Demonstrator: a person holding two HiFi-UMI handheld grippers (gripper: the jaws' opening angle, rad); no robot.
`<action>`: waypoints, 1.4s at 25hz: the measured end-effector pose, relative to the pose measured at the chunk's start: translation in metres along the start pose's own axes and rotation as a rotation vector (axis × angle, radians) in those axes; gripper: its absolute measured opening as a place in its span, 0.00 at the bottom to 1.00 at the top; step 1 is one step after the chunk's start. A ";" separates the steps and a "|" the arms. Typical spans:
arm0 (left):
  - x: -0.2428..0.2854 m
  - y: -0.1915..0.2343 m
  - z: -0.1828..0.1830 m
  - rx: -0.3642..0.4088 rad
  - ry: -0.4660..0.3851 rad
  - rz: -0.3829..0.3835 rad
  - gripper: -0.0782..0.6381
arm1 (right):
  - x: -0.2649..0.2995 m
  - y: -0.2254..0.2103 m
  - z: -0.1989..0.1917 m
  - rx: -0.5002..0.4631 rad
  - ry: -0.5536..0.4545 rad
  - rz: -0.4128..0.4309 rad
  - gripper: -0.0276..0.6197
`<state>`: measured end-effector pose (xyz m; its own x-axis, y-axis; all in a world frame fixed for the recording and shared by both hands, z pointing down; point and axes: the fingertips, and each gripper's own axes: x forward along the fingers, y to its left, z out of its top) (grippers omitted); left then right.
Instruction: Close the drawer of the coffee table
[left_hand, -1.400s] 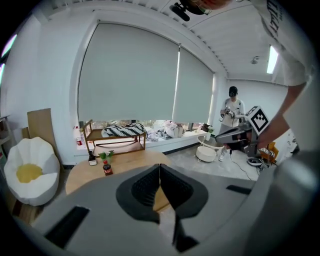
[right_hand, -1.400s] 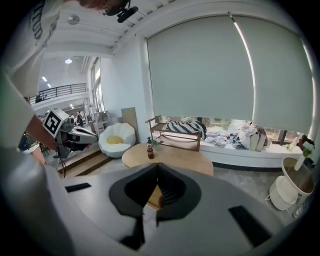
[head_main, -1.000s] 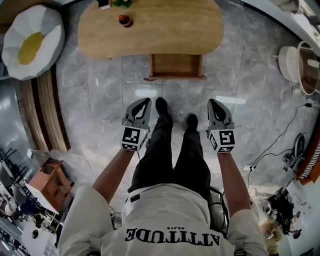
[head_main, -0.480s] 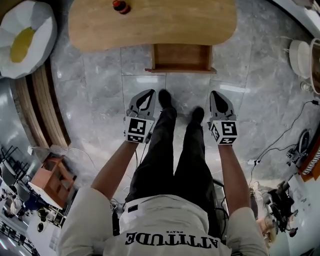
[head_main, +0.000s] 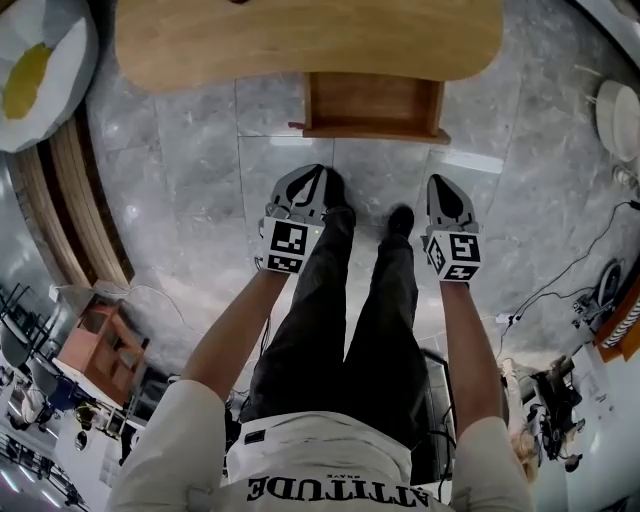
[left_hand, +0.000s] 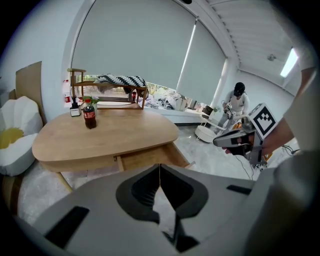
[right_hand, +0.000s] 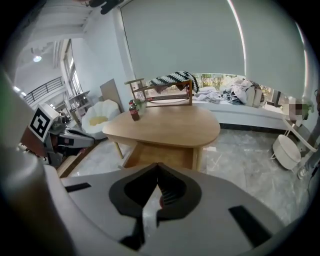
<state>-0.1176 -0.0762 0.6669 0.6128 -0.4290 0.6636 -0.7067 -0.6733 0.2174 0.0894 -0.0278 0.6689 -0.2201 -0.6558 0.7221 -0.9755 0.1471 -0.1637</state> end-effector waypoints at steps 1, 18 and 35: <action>0.005 0.002 -0.005 -0.005 0.007 -0.001 0.14 | 0.004 0.000 -0.004 0.003 0.008 0.000 0.07; 0.064 0.027 -0.055 -0.128 0.087 0.053 0.14 | 0.068 -0.025 -0.047 0.034 0.115 0.019 0.07; 0.119 0.020 -0.128 -0.201 0.181 0.154 0.14 | 0.118 -0.042 -0.104 -0.036 0.210 0.128 0.12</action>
<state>-0.1043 -0.0640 0.8414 0.4329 -0.3906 0.8124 -0.8533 -0.4680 0.2296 0.1038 -0.0347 0.8311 -0.3341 -0.4619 0.8216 -0.9381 0.2478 -0.2421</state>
